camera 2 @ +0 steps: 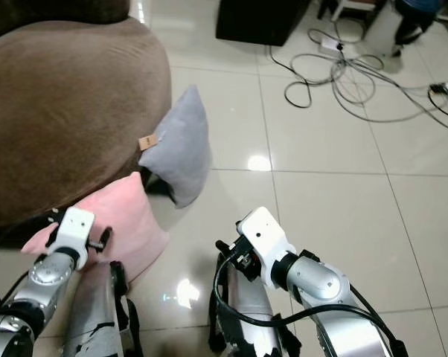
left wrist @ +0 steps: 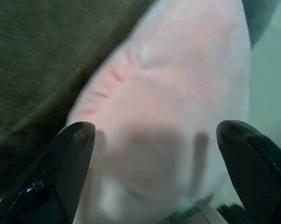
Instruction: Move the pillow to the sofa from floor
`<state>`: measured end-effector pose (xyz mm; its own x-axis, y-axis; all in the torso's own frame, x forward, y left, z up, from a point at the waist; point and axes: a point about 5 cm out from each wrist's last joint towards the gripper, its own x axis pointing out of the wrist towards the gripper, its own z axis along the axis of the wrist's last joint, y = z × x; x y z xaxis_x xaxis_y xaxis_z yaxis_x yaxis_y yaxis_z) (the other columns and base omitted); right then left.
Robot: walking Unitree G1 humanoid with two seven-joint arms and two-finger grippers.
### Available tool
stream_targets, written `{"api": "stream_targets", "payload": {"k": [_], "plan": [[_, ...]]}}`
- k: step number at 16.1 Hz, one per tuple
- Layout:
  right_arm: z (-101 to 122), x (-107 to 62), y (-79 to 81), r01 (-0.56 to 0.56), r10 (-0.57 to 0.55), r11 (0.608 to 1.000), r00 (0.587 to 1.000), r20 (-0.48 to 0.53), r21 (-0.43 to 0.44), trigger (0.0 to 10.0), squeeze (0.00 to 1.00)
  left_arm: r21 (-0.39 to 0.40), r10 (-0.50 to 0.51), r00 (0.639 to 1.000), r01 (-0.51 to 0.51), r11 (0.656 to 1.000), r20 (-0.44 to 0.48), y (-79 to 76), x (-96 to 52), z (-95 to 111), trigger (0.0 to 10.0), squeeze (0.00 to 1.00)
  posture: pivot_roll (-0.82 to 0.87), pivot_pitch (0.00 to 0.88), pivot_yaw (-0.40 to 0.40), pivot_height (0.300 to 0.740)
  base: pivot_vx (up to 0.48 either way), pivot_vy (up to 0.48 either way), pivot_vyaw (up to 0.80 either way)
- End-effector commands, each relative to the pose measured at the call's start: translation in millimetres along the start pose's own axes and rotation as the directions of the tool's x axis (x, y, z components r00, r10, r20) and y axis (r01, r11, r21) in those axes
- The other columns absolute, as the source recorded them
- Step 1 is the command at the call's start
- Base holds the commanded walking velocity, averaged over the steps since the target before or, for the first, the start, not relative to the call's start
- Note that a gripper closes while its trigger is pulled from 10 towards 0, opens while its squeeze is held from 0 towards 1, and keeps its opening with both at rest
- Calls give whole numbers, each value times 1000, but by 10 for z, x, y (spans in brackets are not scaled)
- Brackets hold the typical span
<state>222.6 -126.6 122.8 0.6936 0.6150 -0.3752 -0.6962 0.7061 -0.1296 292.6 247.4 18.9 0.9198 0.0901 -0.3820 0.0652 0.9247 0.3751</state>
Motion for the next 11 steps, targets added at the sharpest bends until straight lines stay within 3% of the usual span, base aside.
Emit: {"api": "stream_targets", "payload": {"k": [1, 8, 11], "plan": [[-56, -19, -25, 18, -17, 1000, 1000, -19, 25, 10000, 0, -5, 3, 1000, -3, 1000, 4, -3, -8, -12, 10000, 0, -192, 280, -126, 563, 0, 0, 0], [-40, -40, -114, 44, -44, 999, 999, -6, -1, 10000, 0, 19, 49, 998, -49, 999, 34, 81, 67, 161, 10000, 0, -194, 269, -131, 548, 0, 0, 0], [-37, -85, -124, 44, -44, 999, 999, -5, -4, 10000, 0, 96, 77, 996, -81, 992, 44, 146, 106, 256, 10000, 0, -216, 273, -131, 548, 0, 0, 0]]}}
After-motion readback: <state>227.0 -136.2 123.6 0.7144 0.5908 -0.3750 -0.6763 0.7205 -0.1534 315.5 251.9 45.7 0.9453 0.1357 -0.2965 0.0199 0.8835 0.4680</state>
